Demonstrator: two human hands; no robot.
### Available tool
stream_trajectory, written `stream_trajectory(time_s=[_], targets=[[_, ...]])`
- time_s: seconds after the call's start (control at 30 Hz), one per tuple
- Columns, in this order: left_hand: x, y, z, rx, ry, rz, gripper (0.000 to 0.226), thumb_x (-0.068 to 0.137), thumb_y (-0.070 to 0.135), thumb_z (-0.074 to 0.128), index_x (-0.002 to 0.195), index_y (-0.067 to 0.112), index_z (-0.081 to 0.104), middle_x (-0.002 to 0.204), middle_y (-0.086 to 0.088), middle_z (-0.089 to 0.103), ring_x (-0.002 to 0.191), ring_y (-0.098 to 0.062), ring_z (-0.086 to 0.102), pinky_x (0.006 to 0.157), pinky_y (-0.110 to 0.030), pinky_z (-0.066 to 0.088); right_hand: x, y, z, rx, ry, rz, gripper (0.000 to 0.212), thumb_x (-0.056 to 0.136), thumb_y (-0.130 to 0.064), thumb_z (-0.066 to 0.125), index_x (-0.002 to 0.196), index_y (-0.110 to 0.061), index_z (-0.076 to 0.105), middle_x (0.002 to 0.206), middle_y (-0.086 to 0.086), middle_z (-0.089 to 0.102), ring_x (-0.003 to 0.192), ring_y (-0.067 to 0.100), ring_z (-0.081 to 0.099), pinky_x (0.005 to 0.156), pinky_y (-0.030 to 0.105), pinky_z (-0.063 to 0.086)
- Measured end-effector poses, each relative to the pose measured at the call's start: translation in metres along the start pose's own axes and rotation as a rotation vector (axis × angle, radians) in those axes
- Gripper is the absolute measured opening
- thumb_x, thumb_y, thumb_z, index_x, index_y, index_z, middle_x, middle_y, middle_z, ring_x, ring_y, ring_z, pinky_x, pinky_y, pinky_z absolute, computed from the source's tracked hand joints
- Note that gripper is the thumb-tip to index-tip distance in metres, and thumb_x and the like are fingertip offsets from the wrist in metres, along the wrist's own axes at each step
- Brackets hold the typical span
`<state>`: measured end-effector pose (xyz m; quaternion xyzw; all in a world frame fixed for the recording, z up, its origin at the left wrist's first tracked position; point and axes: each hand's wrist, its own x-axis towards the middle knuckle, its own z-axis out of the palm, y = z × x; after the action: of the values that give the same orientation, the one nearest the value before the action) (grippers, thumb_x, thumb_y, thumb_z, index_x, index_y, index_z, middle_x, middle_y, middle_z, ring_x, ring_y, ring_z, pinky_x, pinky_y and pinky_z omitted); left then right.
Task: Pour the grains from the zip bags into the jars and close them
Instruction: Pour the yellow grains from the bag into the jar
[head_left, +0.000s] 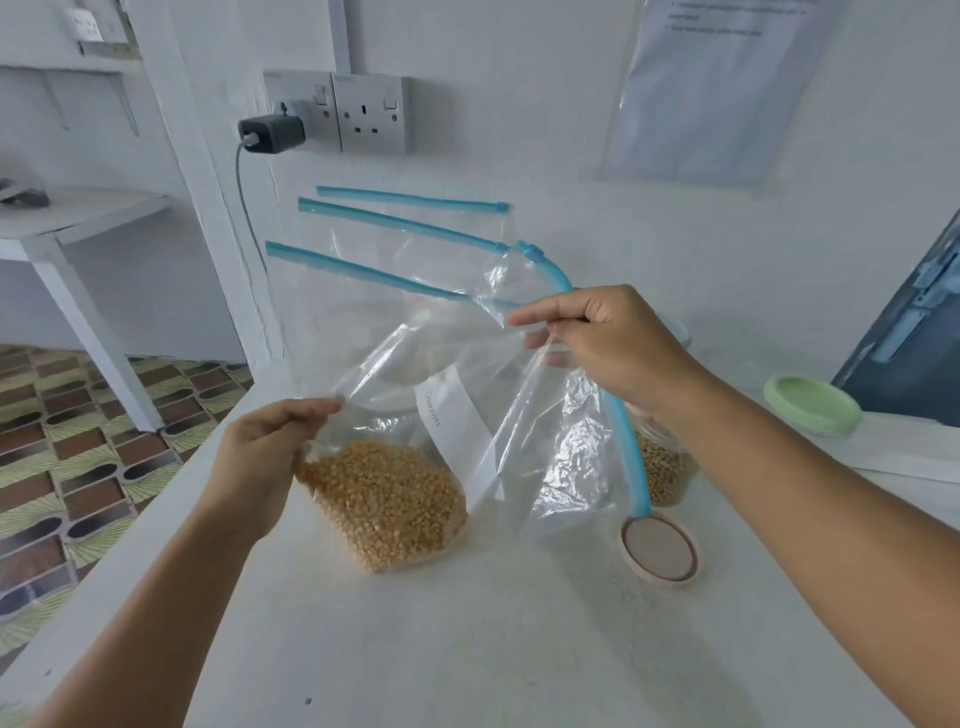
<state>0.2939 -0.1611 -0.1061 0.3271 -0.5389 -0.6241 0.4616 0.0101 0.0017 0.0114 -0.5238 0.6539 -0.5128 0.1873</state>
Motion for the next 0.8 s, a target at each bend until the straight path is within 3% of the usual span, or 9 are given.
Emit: stream_trajectory(time_s=[0.1, 0.27, 0.37, 0.5, 0.63, 0.73, 0.8], targets=[[0.0, 0.01, 0.009, 0.0, 0.001, 0.056, 0.029, 0.1, -0.008, 0.053, 0.099, 0.008, 0.077, 0.116, -0.005, 0.077, 0.087, -0.003, 0.067, 0.083, -0.026, 0.043, -0.001, -0.003, -0.002, 0.046, 0.024, -0.009, 0.051, 0.101, 0.003, 0.05, 0.09, -0.033, 0.084, 0.104, -0.002, 0.079, 0.101, 0.013, 0.075, 0.086, 0.035, 0.063], [0.003, -0.006, 0.002, 0.014, -0.084, -0.003, 0.043, 0.099, -0.009, 0.049, 0.096, 0.017, 0.082, 0.123, -0.006, 0.075, 0.122, -0.023, 0.064, 0.106, -0.039, 0.04, -0.011, 0.01, 0.006, 0.006, 0.054, 0.008, 0.052, 0.1, 0.004, 0.049, 0.091, -0.034, 0.083, 0.101, -0.004, 0.079, 0.098, 0.009, 0.075, 0.085, 0.031, 0.062], [-0.001, -0.013, -0.005, -0.047, -0.117, -0.03, 0.049, 0.098, -0.013, 0.045, 0.091, 0.016, 0.085, 0.122, -0.02, 0.072, 0.119, -0.029, 0.065, 0.107, -0.041, 0.047, -0.016, 0.013, 0.002, -0.001, 0.064, 0.002, 0.052, 0.1, 0.004, 0.049, 0.092, -0.034, 0.083, 0.102, -0.007, 0.079, 0.098, 0.009, 0.074, 0.084, 0.028, 0.06], [0.001, -0.01, 0.003, 0.005, -0.102, 0.037, 0.033, 0.1, -0.01, 0.052, 0.1, 0.008, 0.079, 0.122, -0.025, 0.071, 0.118, -0.034, 0.065, 0.114, -0.05, 0.043, -0.018, 0.013, 0.0, 0.008, 0.05, -0.003, 0.052, 0.1, 0.005, 0.049, 0.092, -0.034, 0.083, 0.107, -0.008, 0.079, 0.1, 0.011, 0.075, 0.087, 0.036, 0.063], [0.007, -0.017, 0.004, -0.051, -0.029, 0.053, 0.032, 0.101, -0.007, 0.052, 0.101, 0.011, 0.078, 0.127, -0.023, 0.07, 0.116, -0.031, 0.064, 0.112, -0.047, 0.042, -0.019, 0.011, 0.002, 0.056, 0.057, -0.005, 0.052, 0.102, 0.005, 0.049, 0.092, -0.034, 0.082, 0.108, -0.003, 0.079, 0.1, 0.012, 0.075, 0.088, 0.038, 0.063], [0.005, -0.026, -0.014, -0.144, -0.089, -0.021, 0.048, 0.1, -0.008, 0.04, 0.097, 0.014, 0.082, 0.123, -0.017, 0.072, 0.128, -0.039, 0.059, 0.115, -0.054, 0.038, -0.019, 0.012, 0.0, 0.03, 0.057, 0.008, 0.052, 0.102, 0.004, 0.049, 0.092, -0.034, 0.082, 0.107, -0.006, 0.079, 0.099, 0.011, 0.075, 0.089, 0.04, 0.063], [0.002, -0.026, -0.02, -0.164, -0.134, -0.034, 0.05, 0.1, -0.011, 0.04, 0.09, 0.014, 0.082, 0.115, -0.014, 0.075, 0.126, -0.038, 0.061, 0.114, -0.055, 0.043, -0.019, 0.015, -0.002, 0.009, 0.055, 0.013, 0.052, 0.101, 0.005, 0.049, 0.093, -0.034, 0.082, 0.107, -0.007, 0.079, 0.099, 0.011, 0.075, 0.09, 0.043, 0.063]])
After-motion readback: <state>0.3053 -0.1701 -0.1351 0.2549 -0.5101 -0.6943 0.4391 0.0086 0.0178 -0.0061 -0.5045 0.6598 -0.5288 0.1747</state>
